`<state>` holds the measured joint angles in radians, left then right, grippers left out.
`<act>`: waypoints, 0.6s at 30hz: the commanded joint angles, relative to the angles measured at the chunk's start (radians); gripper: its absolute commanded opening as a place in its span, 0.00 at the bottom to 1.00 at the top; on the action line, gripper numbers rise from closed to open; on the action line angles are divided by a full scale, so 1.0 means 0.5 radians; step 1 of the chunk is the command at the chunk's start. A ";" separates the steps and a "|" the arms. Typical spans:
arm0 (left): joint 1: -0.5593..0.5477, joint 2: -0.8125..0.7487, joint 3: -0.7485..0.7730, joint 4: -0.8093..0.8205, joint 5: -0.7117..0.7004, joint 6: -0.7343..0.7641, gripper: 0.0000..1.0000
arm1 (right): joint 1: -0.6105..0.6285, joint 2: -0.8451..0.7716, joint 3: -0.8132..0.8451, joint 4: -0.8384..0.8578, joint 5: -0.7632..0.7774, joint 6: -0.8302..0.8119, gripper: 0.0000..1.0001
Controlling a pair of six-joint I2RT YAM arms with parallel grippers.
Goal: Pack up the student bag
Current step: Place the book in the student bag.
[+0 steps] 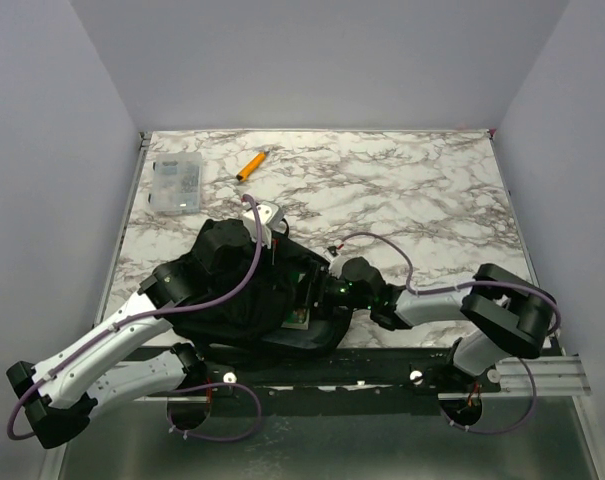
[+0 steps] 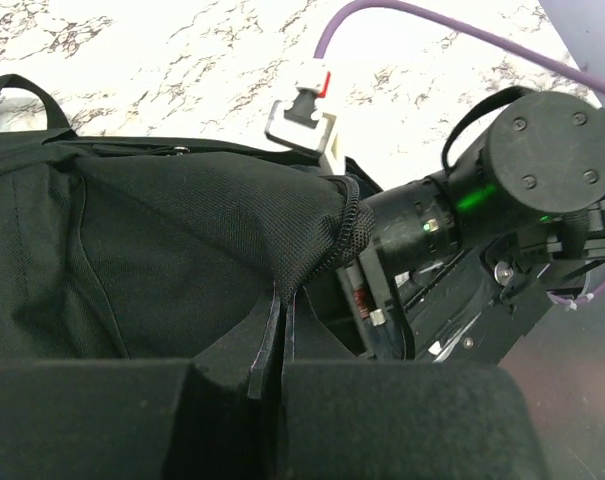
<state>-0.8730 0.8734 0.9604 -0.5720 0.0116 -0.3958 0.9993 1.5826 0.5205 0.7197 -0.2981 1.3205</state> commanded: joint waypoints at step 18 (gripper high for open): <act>0.006 -0.144 -0.068 0.233 0.182 -0.012 0.00 | 0.143 -0.047 0.246 -0.526 0.568 -0.234 0.80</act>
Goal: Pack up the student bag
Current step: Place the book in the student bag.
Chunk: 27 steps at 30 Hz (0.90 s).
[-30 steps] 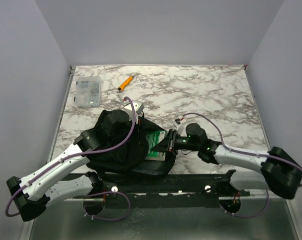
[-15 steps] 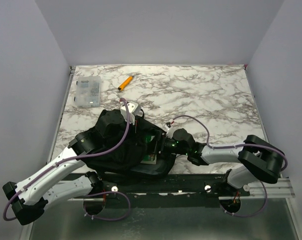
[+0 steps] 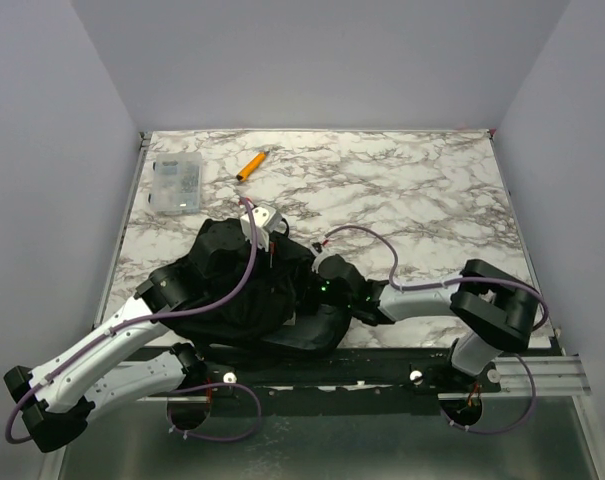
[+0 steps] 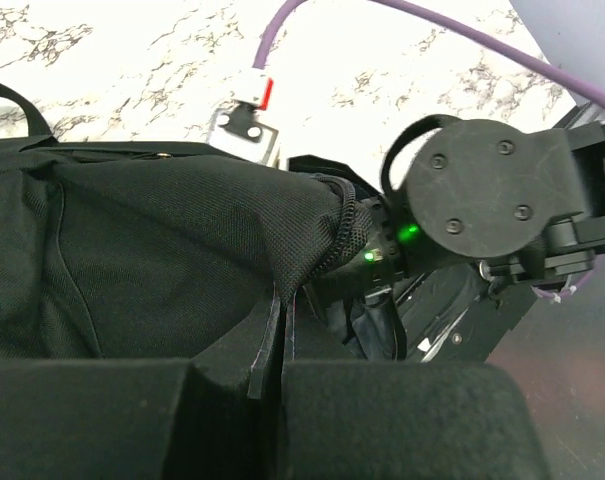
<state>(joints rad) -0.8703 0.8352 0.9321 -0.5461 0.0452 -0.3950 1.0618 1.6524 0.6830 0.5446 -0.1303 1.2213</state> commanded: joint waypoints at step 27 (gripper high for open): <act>0.006 -0.071 -0.363 0.233 0.290 -0.202 0.00 | -0.052 -0.786 -0.175 -1.044 0.286 -0.356 0.50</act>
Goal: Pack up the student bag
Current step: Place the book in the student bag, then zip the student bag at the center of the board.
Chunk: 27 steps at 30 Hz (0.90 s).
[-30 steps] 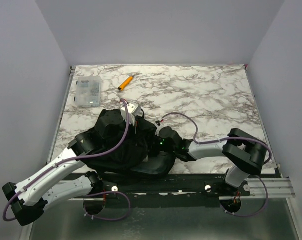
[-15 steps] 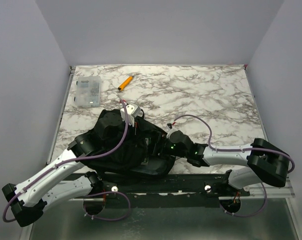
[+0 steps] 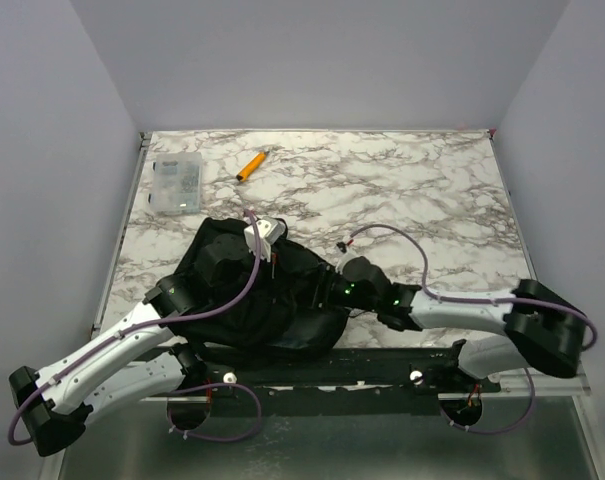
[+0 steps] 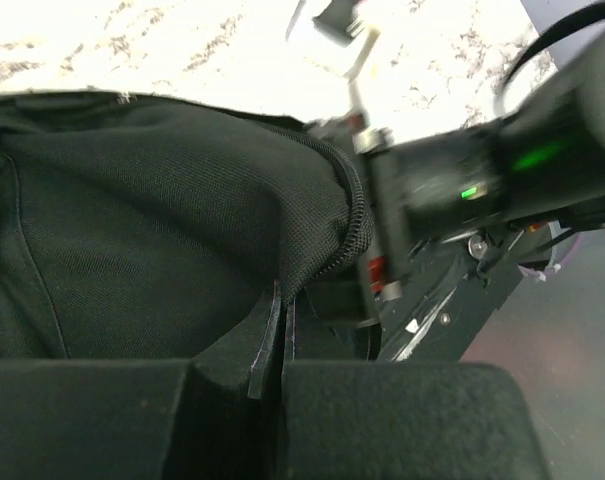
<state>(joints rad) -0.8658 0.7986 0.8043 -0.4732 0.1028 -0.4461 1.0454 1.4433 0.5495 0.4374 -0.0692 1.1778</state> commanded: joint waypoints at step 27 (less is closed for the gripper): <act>-0.002 0.063 -0.720 0.557 0.608 -0.405 0.51 | -0.456 0.440 1.453 -1.495 -0.096 -1.917 0.63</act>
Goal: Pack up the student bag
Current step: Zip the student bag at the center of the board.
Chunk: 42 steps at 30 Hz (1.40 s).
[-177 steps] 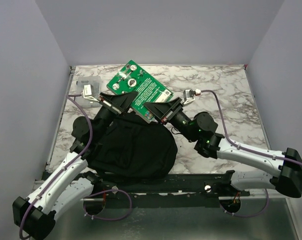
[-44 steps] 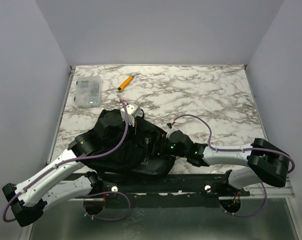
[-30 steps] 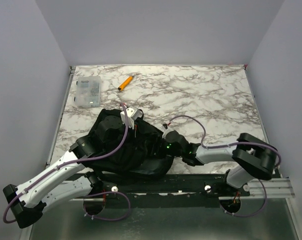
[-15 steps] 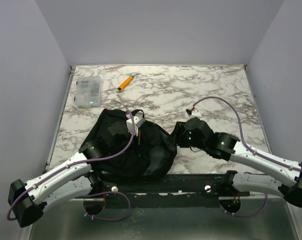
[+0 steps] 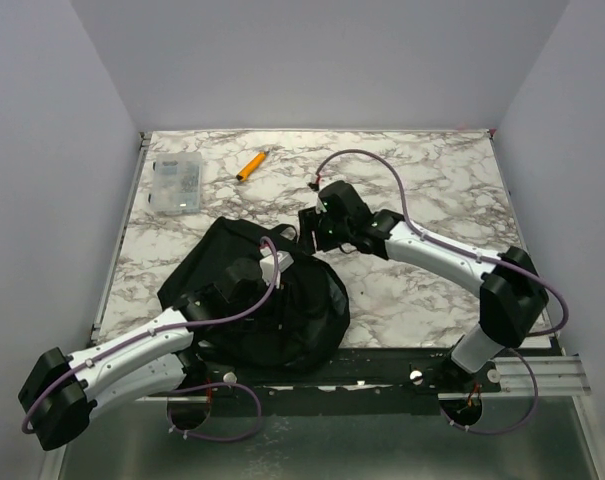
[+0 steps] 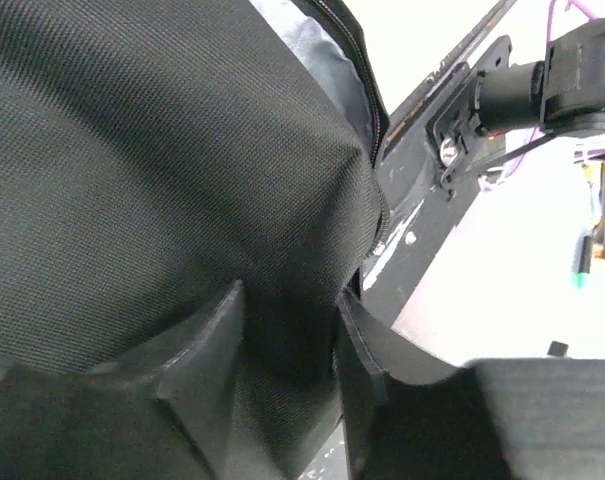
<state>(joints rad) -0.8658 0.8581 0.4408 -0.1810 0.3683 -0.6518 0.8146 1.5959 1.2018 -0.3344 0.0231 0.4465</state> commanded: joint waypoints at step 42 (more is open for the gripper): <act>0.347 -0.653 0.529 -0.813 -0.187 0.249 0.92 | 0.363 0.480 0.268 -0.142 0.545 -1.000 0.58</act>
<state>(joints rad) -0.7010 0.5411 0.6804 -0.5735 0.2867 -0.5331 0.9859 1.8458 1.3293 -0.3904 0.2550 -0.0536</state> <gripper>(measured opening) 0.919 0.561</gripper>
